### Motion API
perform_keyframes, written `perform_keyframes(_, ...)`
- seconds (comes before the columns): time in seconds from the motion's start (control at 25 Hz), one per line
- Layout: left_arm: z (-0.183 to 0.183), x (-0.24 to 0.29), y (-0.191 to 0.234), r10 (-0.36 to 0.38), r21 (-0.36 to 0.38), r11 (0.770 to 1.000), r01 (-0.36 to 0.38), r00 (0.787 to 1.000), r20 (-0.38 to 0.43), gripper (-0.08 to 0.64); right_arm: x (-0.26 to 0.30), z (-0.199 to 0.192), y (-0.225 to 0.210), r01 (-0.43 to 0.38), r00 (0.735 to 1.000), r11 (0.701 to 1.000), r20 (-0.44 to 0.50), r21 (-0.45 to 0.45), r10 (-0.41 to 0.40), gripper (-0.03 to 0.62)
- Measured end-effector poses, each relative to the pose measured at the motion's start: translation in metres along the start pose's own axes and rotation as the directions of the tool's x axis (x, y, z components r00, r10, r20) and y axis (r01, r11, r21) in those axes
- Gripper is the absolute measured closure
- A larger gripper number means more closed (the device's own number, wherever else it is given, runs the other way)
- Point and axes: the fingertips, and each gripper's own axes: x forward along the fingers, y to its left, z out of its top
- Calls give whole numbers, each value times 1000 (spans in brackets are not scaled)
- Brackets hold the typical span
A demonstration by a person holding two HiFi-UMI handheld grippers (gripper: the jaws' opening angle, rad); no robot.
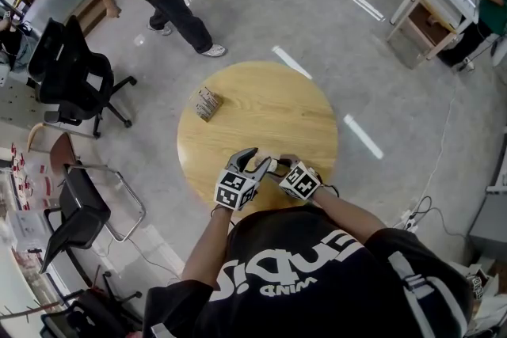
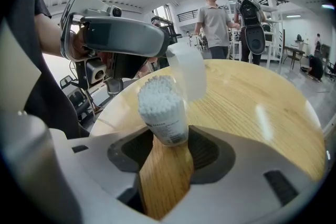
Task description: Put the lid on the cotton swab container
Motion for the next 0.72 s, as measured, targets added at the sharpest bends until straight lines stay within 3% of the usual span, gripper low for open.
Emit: perform_keyframes(0.72,-19,-11,-8,27,32,999,-25,998,-60,385,6,-8,-5,14,1000,1000,7,-15,-14,388)
